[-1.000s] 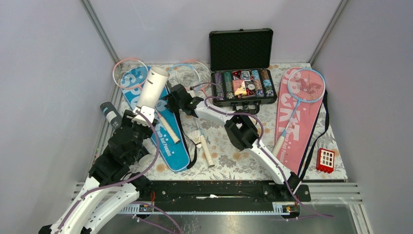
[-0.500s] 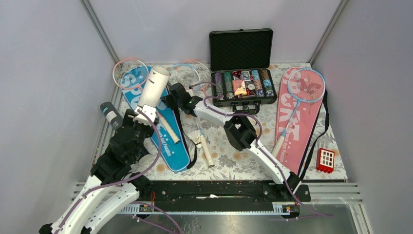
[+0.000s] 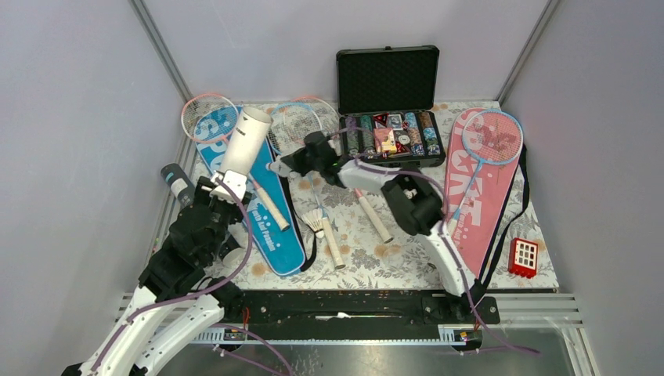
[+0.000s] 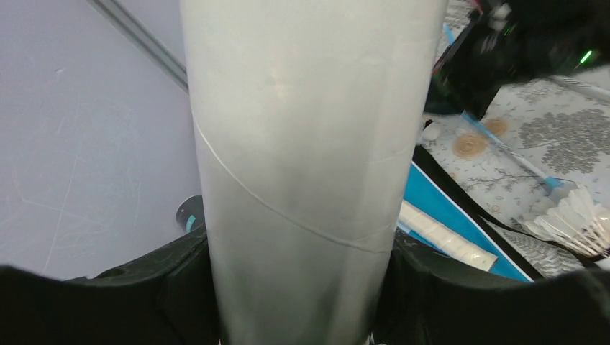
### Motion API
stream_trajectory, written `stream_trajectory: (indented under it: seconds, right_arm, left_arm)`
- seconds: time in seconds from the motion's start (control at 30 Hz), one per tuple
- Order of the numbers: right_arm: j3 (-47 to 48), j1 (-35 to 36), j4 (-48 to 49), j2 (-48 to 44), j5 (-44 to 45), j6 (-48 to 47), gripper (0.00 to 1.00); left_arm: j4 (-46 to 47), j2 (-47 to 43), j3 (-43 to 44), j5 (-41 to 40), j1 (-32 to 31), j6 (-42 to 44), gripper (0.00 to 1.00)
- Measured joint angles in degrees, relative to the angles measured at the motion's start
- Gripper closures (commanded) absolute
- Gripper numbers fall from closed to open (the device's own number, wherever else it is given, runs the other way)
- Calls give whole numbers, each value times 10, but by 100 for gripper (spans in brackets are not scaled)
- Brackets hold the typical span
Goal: Pack up the badminton gear
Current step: Pick up the shuttlecock from the racket bag, then place the shuttlecock at the shuttle tube.
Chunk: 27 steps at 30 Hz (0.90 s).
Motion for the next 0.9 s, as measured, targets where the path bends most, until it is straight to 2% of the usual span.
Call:
stream_trajectory:
  seconds: [0.2,0.4,0.5,0.67,0.77,0.9]
  right_arm:
    - [-189,-92,87,-202,-74,-68,100]
    - [-280,-186,100,-400,-177,-182,100]
    - [-293,-211,36,-481,-235,-277,100]
    - [-296,-221,-134,-607,-301,-468,100]
    - [-296,-221,-243,-689,-325,-581,100]
    - [-296,-221,-325,-780,-356,-666,100]
  left_arm:
    - [-23,-17,2,63,0,-3,63]
    - [-50,-13,2,168,0,24,64]
    - [-58,-3,2,230,0,47,64]
    - [-86,18,2,325,0,93,66]
    - [-104,37,2,356,0,116,66]
    - [-123,57,3,382,0,147,66]
